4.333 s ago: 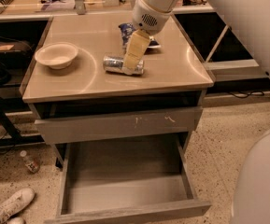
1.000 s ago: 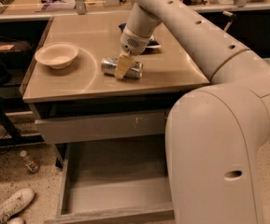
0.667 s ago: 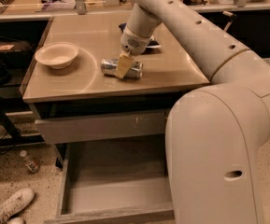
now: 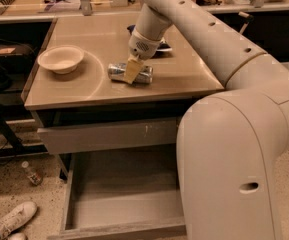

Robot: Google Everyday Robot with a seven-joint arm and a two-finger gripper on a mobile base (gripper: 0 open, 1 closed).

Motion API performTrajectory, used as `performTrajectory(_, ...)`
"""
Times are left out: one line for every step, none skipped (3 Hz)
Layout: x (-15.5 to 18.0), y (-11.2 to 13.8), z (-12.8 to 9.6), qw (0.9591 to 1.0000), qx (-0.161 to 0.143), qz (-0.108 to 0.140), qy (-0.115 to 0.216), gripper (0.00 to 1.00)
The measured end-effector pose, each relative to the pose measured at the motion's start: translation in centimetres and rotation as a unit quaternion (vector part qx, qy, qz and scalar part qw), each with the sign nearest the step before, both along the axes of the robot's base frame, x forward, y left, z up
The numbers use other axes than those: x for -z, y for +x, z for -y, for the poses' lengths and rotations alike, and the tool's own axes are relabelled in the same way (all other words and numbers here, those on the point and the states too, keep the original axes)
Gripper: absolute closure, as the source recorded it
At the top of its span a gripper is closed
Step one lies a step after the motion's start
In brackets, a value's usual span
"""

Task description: Place redbull can into middle drawer

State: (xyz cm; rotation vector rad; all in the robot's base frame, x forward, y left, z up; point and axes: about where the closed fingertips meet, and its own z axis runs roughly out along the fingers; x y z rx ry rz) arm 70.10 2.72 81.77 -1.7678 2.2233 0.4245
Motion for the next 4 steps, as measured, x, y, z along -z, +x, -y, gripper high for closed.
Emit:
performTrajectory(-0.6,-1.2,1.1,0.9999,0.010,0.008,0.001,1.00)
performTrajectory(-1.5,-3.9,3.3,0.9993,0.034,0.015,-0.003,1.00)
performTrajectory(-2.0,-7.1,5.2,0.9983,0.056,0.015,-0.007,1.00)
performTrajectory(-1.9,-10.2,6.8,0.9971,0.075,0.007,-0.011,1.00)
